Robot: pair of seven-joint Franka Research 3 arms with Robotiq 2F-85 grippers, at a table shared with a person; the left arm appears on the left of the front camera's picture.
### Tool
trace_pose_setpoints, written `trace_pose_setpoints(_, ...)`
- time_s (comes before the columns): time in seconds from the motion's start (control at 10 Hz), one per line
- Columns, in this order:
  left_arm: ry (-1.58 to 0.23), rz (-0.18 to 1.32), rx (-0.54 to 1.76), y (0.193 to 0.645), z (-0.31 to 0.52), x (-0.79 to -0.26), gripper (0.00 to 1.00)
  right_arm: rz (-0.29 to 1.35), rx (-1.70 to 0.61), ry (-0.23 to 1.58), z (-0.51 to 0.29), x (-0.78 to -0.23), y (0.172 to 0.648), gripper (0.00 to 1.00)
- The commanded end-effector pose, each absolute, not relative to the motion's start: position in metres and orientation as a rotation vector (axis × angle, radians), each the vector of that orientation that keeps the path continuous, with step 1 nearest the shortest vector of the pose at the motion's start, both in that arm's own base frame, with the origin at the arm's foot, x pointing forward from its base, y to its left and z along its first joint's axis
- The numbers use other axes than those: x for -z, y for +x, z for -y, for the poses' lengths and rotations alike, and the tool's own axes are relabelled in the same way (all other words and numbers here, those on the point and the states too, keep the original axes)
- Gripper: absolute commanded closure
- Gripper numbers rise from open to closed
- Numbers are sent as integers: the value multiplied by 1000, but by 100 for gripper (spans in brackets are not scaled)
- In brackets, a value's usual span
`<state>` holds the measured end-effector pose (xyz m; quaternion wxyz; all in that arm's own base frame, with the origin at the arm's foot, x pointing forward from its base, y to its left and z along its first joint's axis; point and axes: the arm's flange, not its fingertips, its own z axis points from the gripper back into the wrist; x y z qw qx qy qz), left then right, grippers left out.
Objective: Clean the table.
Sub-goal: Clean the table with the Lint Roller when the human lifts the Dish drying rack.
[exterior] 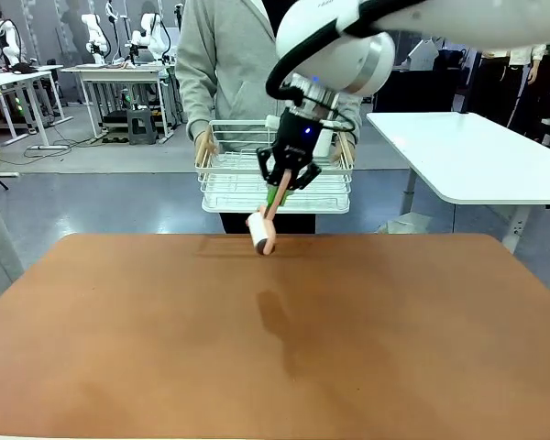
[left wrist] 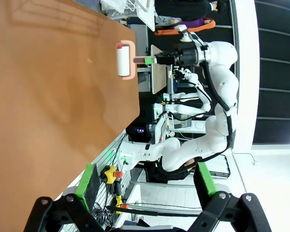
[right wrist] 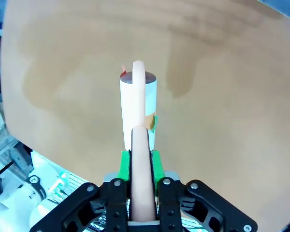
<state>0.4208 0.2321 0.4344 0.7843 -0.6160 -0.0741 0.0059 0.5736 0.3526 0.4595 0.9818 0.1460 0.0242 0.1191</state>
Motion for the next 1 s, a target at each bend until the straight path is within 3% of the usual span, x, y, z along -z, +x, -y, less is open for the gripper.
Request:
trace_pose_setpoints(0.0, -1319, 159, -8, 419, -233, -435, 0, -33, -191, 199, -323, -455, 544, 78)
trace_pose_setpoints(0.2, -1319, 159, -8, 419, -233, -435, 0, 16, -148, 21, -244, -490, 502, 78)
trace_pose_setpoints(0.4, -1319, 159, -8, 419, -233, -435, 0, 149, -115, -152, -154, -490, 462, 78)
trace_pose_setpoints(0.6, -1319, 159, -8, 419, -233, -435, 0, 178, -71, -57, -75, -477, 429, 78)
trace_pose_setpoints(0.9, -1319, 159, -8, 419, -233, -435, 0, 204, -59, 71, -32, -451, 419, 78)
